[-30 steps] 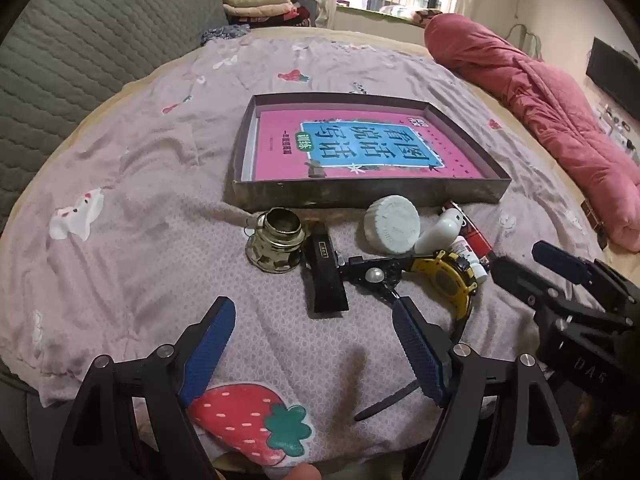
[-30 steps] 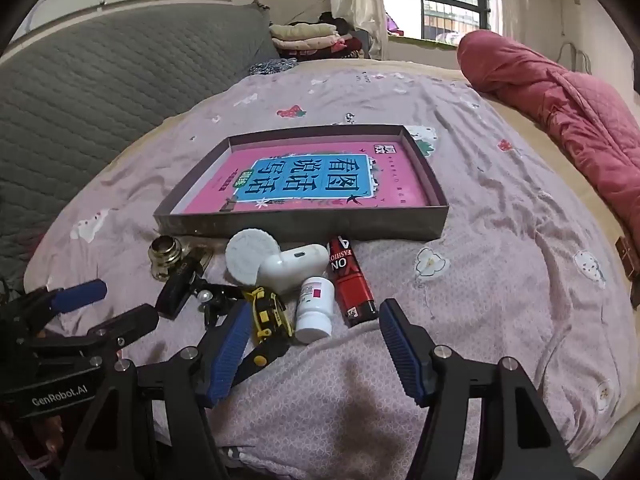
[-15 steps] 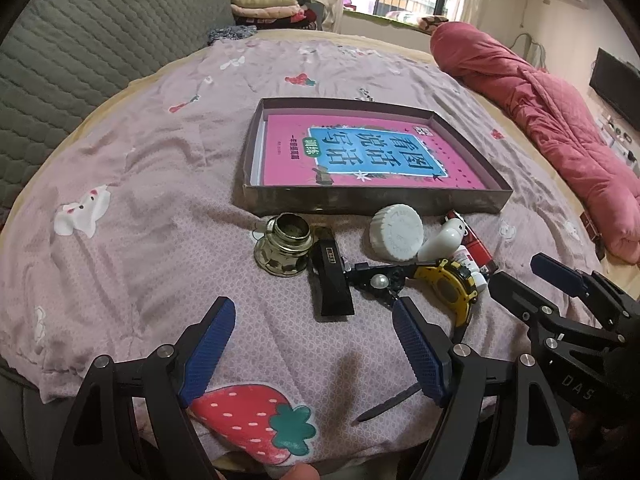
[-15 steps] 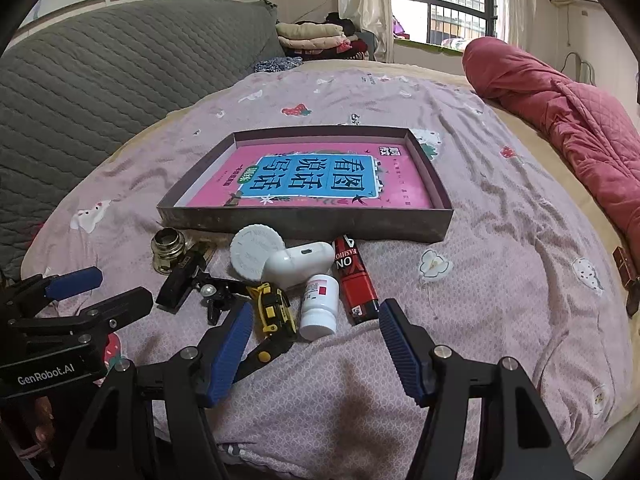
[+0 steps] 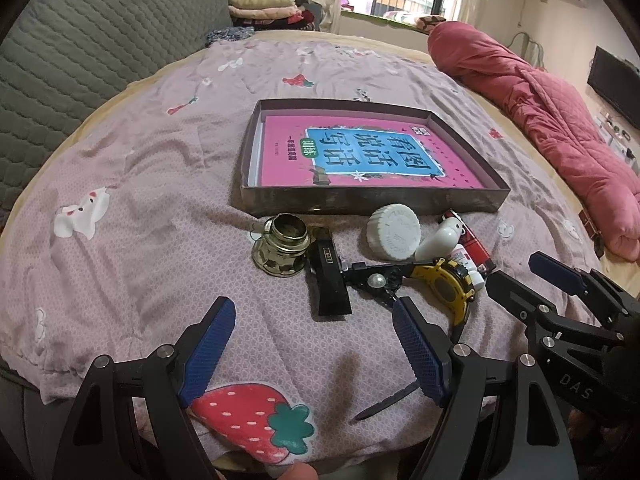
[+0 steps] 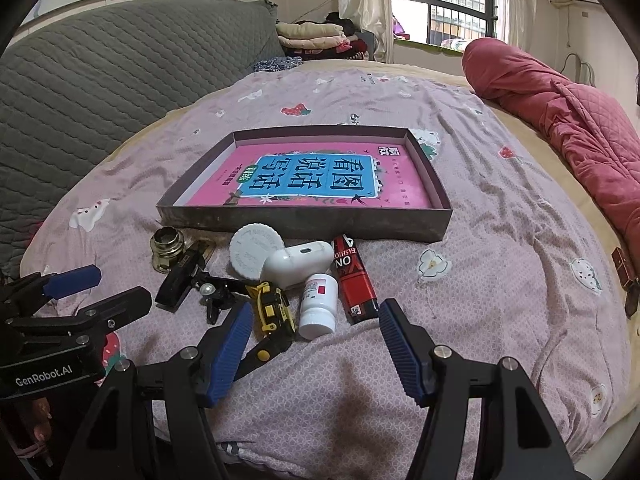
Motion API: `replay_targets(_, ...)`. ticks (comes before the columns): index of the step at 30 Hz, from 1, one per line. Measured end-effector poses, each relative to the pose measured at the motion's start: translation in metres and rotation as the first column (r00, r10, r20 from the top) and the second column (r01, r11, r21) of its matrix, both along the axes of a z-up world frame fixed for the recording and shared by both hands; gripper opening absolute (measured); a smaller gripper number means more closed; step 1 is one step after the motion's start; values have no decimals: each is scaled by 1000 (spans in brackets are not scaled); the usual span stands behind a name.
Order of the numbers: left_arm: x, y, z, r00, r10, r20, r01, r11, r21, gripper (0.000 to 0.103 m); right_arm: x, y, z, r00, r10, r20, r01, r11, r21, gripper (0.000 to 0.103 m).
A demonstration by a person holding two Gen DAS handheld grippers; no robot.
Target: Organize rigid objects
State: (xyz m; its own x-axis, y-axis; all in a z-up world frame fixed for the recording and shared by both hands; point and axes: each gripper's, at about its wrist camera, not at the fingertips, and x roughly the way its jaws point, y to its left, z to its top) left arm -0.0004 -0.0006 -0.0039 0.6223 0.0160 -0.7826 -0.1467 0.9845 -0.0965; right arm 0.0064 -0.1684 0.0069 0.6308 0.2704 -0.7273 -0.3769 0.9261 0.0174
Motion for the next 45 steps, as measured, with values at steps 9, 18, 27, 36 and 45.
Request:
replay_targets(9,0,-4,0,1000,-9,-1,9,1000,-1,82,0,0,0,1000,5,-11,-5,1000,-3,65)
replay_targets(18,0,-5,-1,1000,-7,-5,7,1000,-2,82,0,3,0,1000,14,-4,-14,1000,-10,65)
replay_targets(27,1,-1,-4,1000,1,-11,-1,1000,-6,82,1,1,1,1000,4,-3,-4,1000,0,65)
replay_targets(36,4,7,-3,1000,13,-11,-14,1000,-17,82,0,0,1,1000,4,-1,-4,1000,6,65)
replay_targets(45,12,33,-7,996,83,-25,-84,996,-31,82,4,-5,3,1000,-11,-9,11,1000,28,65)
